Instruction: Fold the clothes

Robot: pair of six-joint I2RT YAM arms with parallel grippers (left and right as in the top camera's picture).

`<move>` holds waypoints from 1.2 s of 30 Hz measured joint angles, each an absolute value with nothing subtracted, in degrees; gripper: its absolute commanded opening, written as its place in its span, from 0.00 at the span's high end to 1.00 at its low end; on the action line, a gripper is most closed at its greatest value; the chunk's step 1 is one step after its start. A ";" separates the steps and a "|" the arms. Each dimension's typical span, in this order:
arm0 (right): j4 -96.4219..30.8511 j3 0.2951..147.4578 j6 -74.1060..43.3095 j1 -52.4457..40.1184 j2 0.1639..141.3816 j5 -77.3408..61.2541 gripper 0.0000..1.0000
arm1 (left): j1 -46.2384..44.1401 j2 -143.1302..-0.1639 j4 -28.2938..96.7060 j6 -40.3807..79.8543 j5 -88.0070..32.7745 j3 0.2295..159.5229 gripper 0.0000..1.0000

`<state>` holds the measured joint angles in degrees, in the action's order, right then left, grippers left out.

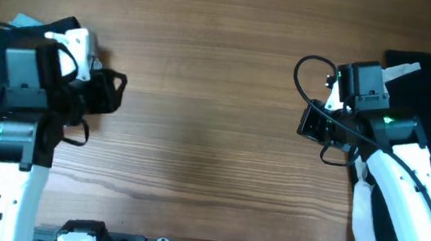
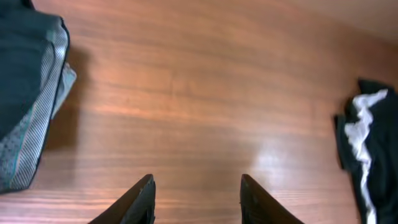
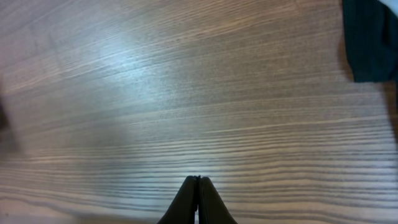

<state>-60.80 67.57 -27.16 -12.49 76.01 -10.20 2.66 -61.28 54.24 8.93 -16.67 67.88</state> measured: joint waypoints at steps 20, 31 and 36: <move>-52.64 69.91 -11.62 -12.56 45.32 -8.45 0.00 | -16.03 -56.27 57.95 8.88 0.16 67.83 0.00; -52.53 69.91 -20.16 -12.56 45.50 -3.57 0.00 | -16.03 -62.00 57.87 8.88 0.16 67.83 0.00; -32.42 59.72 -15.51 -12.53 42.44 6.48 0.00 | -16.03 -62.28 57.84 8.88 0.16 67.83 0.00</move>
<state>-32.42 59.72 -15.51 -12.53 42.44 6.48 -16.03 -62.28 57.84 8.88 0.16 67.83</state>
